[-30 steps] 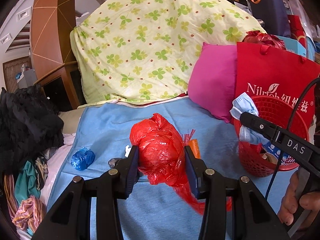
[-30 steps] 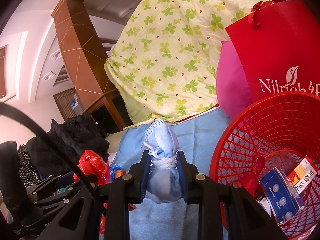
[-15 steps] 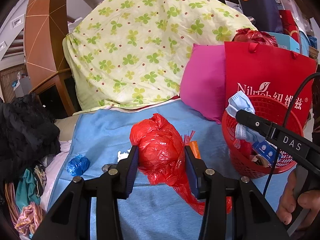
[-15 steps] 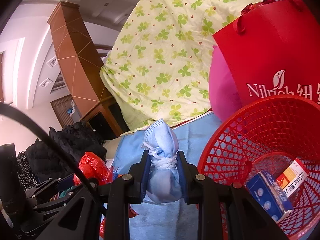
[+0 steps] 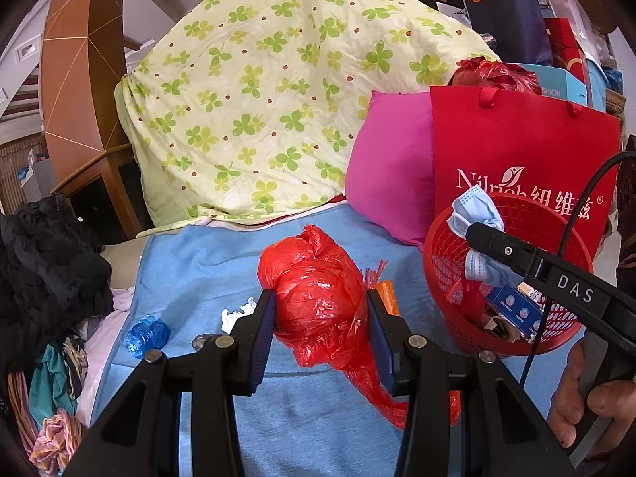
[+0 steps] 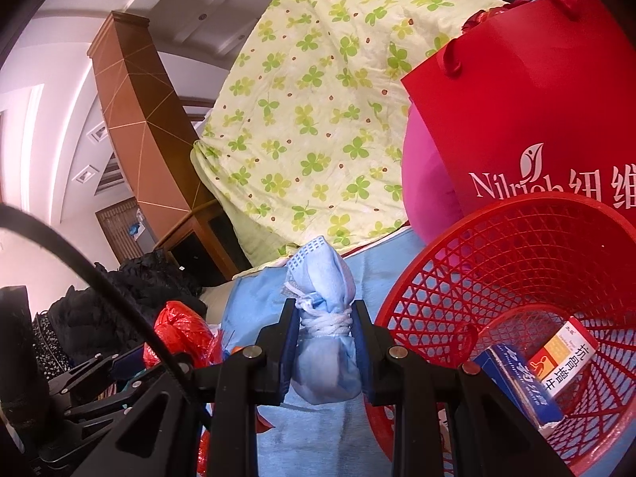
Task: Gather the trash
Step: 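Push the mask into the basket with the right tool while the left tool holds the red bag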
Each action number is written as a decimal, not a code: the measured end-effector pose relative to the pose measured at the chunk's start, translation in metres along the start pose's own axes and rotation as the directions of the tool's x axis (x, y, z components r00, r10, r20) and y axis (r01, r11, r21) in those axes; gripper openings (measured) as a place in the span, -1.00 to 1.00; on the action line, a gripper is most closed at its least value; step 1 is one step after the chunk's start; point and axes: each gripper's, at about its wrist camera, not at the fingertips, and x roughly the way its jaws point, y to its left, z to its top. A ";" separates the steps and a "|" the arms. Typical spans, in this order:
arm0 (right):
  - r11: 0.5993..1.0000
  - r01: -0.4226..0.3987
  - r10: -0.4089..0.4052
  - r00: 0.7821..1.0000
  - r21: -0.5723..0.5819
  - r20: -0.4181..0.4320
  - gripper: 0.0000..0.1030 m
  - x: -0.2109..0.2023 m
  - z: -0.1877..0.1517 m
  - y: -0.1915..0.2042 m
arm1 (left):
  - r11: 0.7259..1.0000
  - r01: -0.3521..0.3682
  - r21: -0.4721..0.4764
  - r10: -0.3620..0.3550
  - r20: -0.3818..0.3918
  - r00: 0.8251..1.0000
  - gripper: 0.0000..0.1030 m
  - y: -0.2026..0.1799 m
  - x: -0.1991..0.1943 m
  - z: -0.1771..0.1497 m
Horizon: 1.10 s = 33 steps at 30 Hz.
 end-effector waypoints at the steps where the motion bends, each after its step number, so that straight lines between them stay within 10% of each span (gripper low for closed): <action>1: 1.000 0.002 -0.002 1.000 0.001 0.001 -0.45 -0.001 0.000 -0.001 | 1.000 0.004 -0.001 -0.004 0.000 1.000 -0.10 0.000 0.000 0.000; 33: 0.998 0.045 -0.046 0.998 0.037 0.032 -0.45 -0.027 0.009 -0.030 | 0.994 0.111 0.024 -0.111 0.029 0.993 -0.10 -0.036 0.000 0.024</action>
